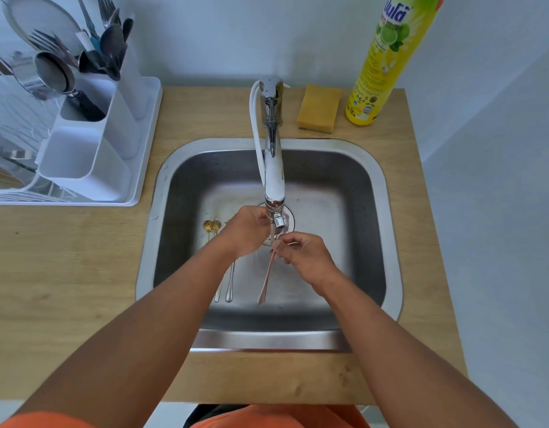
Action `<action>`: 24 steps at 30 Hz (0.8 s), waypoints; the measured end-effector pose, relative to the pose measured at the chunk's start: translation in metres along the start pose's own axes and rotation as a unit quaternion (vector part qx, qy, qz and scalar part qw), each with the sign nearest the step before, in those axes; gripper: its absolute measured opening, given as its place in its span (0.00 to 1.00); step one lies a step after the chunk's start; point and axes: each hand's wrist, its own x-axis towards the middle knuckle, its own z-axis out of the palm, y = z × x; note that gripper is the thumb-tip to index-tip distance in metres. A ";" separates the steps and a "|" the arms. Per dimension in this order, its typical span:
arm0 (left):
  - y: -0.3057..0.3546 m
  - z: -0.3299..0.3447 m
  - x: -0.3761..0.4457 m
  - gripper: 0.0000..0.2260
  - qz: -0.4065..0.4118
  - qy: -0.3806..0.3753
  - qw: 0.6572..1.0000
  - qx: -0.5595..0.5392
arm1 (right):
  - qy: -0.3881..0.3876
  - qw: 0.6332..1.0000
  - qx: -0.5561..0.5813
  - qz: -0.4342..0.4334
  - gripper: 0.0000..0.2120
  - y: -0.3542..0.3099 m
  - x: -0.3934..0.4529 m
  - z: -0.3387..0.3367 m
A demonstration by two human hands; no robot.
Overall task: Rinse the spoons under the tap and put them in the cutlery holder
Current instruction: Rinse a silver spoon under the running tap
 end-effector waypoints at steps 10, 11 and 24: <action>-0.010 0.002 -0.002 0.13 -0.047 0.010 0.987 -0.154 | -0.042 0.999 -0.021 -0.013 0.04 -0.005 0.003 -0.011; -0.012 -0.001 -0.002 0.13 -0.062 -0.018 0.983 -0.170 | -0.053 0.998 -0.031 -0.018 0.05 -0.007 0.003 -0.013; -0.028 0.000 0.000 0.09 -0.064 -0.093 0.958 -0.264 | -0.084 0.988 -0.095 -0.090 0.07 0.002 0.001 -0.012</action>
